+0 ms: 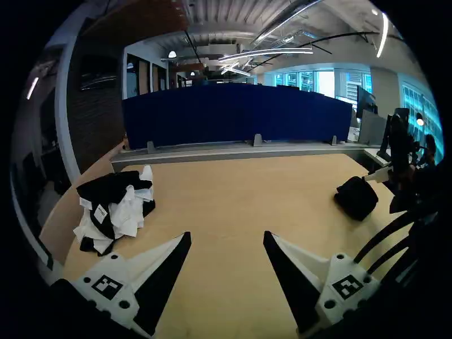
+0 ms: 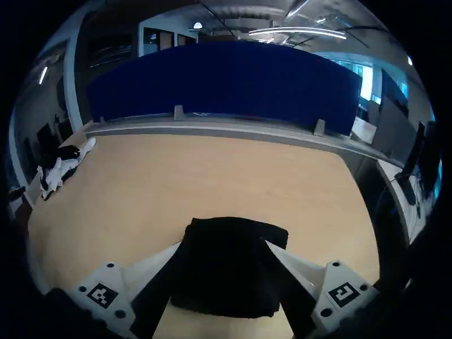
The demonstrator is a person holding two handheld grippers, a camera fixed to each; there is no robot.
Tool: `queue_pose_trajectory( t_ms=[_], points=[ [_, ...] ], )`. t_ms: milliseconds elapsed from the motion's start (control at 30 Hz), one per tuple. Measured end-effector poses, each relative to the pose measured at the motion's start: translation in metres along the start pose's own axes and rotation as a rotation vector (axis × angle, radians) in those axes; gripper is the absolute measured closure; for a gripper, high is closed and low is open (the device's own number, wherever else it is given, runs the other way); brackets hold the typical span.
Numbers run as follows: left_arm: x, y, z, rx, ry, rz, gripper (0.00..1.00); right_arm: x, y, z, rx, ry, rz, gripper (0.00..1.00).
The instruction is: Fold towel
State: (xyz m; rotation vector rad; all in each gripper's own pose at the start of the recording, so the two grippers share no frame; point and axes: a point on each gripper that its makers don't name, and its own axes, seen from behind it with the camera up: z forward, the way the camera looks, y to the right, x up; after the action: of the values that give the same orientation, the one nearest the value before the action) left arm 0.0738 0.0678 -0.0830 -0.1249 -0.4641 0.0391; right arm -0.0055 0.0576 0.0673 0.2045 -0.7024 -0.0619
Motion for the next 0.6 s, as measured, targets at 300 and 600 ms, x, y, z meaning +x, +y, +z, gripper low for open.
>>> queue_pose_trajectory(
  t_ms=[300, 600],
  points=[
    [-0.003, -0.004, 0.000, 0.012, -0.005, -0.005, 0.05, 0.000, -0.004, 0.014, 0.003, -0.010, 0.003, 0.05],
    [-0.003, -0.003, 0.003, 0.014, -0.009, -0.003, 0.05, -0.009, -0.001, 0.032, -0.006, -0.043, 0.000, 0.05]
  ],
)
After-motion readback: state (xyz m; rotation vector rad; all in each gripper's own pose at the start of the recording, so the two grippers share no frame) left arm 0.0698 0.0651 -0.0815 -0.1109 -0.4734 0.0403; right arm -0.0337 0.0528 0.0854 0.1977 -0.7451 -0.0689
